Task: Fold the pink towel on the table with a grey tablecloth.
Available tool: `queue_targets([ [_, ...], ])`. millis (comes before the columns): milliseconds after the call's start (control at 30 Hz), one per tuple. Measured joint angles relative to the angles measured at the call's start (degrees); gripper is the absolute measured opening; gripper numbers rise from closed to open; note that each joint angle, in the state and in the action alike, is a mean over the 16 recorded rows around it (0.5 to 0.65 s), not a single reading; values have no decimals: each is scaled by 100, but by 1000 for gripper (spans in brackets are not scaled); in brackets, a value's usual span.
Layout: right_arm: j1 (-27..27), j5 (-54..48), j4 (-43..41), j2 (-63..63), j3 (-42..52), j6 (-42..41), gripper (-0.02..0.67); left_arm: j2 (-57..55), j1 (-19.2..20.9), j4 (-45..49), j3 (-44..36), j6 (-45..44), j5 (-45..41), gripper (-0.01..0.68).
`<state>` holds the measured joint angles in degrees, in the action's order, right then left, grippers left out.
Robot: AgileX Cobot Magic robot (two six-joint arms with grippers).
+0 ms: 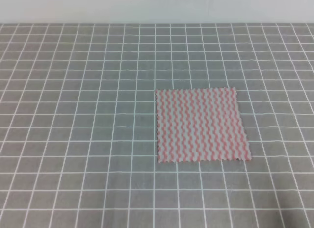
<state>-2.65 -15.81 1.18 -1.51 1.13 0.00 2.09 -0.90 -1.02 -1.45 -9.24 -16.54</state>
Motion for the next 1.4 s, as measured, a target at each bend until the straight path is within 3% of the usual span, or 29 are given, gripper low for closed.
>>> queue_targets([
  [200, 1, 1, 825, 23, -28, 0, -17, 0, -4, 0, 0, 3, 0, 4],
  [567, 2, 272, 5587, 34, -37, -16, -17, -57, -4, 1, 43, 1, -25, 3],
  [733, 1, 636, 6979, 24, -18, -296, -17, -68, -4, 1, 52, 1, -32, 2],
  [1133, -39, 1256, 6955, 148, 9, -1597, -17, -45, -5, 1, 43, 0, -38, 2],
  [1400, -196, 1177, 7002, 397, 0, -1817, -17, -68, -4, 1, 43, 0, -38, 2],
])
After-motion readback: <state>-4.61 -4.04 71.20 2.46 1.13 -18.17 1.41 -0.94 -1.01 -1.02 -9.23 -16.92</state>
